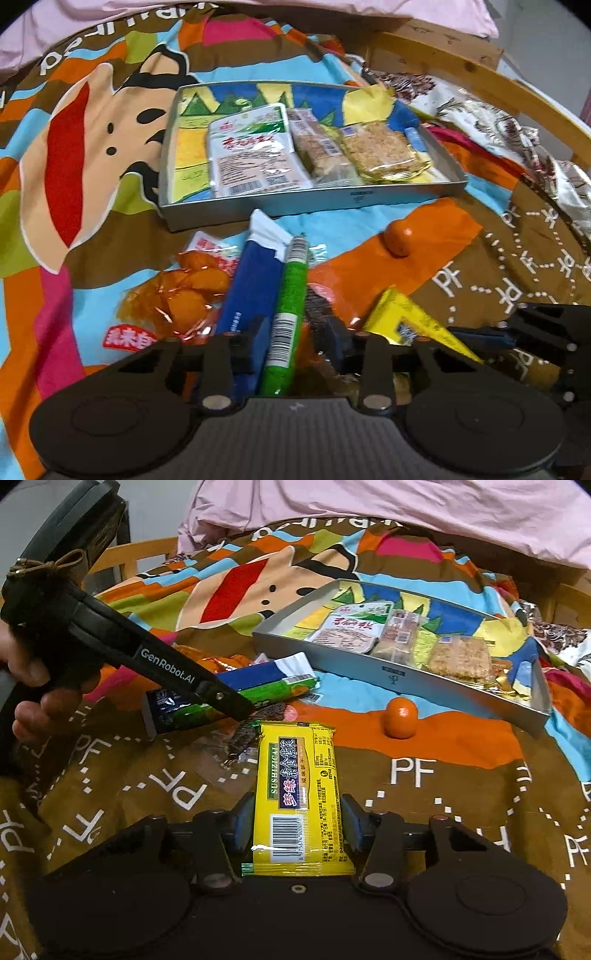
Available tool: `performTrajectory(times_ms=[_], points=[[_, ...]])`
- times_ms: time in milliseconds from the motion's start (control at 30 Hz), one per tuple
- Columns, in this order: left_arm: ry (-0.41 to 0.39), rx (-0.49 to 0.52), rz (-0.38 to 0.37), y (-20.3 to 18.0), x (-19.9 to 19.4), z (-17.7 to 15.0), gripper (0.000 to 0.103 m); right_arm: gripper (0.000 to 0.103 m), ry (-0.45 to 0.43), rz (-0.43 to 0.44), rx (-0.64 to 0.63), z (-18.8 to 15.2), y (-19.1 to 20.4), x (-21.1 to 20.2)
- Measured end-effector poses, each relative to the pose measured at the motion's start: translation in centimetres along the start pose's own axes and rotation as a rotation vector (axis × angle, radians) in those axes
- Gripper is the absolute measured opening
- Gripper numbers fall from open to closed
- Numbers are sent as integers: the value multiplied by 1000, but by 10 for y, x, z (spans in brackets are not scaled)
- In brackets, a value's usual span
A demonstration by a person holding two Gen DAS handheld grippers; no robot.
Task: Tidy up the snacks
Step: 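Close the right gripper on the yellow bar while the left gripper grasps the green tube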
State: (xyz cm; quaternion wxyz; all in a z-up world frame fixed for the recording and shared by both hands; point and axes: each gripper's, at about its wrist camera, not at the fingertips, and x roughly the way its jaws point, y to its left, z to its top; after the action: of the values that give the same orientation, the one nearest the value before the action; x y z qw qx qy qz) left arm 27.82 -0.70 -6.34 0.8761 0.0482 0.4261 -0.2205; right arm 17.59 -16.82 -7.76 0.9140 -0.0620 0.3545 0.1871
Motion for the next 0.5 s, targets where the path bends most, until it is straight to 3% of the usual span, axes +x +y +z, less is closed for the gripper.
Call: performTrajectory(times_ms=[433,500], points=[[53,1,70,-9,14,11,27,50,0,-38,6,1,-2,2],[62,-8,78,-9,14,12,20,50,0,-39,4,1,-2,2]])
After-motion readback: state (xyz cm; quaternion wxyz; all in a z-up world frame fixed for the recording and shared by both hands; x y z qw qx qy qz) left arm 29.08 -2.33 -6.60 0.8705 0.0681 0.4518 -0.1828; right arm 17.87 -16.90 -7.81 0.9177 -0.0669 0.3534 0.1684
